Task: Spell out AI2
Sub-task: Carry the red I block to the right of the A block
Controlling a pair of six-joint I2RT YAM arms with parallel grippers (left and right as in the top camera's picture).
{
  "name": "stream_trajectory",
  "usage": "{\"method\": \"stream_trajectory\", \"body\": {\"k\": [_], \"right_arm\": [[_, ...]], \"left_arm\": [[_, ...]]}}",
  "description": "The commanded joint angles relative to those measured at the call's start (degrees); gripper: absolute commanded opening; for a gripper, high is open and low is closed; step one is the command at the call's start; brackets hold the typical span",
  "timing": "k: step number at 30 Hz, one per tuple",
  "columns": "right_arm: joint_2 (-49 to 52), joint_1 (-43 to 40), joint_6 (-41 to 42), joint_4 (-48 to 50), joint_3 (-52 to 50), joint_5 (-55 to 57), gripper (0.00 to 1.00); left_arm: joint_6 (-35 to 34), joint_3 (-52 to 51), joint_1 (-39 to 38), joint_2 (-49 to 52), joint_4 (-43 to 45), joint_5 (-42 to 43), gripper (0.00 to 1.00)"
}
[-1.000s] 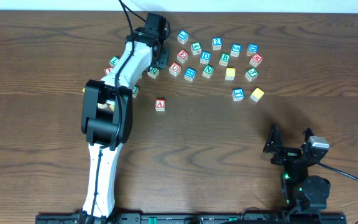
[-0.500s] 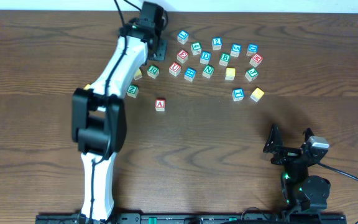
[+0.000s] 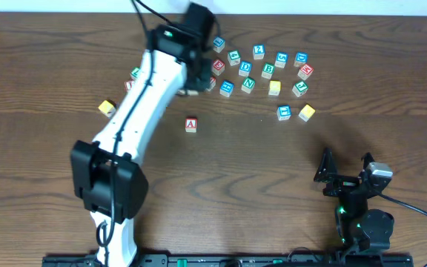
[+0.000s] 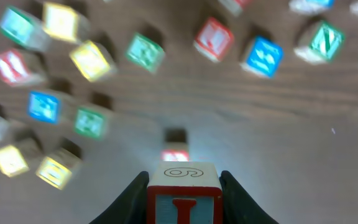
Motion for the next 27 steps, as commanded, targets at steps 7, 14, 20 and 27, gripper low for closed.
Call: {"method": "stream_trajectory", "body": {"k": [7,14,20,27], "right_arm": [[-0.3,-0.3,0.3,-0.2,-0.1,-0.1,0.99],[-0.3,-0.3,0.3,-0.2,-0.1,-0.1,0.99],[-0.3,-0.3,0.3,-0.2,-0.1,-0.1,0.99],[-0.3,-0.3,0.3,-0.2,-0.1,-0.1,0.99]], "left_arm": [[-13.6,-17.7,-4.3,0.9,10.9,-0.5,0.26],[-12.0,-27.1,-4.3,0.9,25.1,3.2,0.26],[-11.8,-29.9,-4.2,1.0,28.7,3.1,0.26],[-11.9,-31.7,-4.2,1.2,30.8,2.9,0.26]]}}
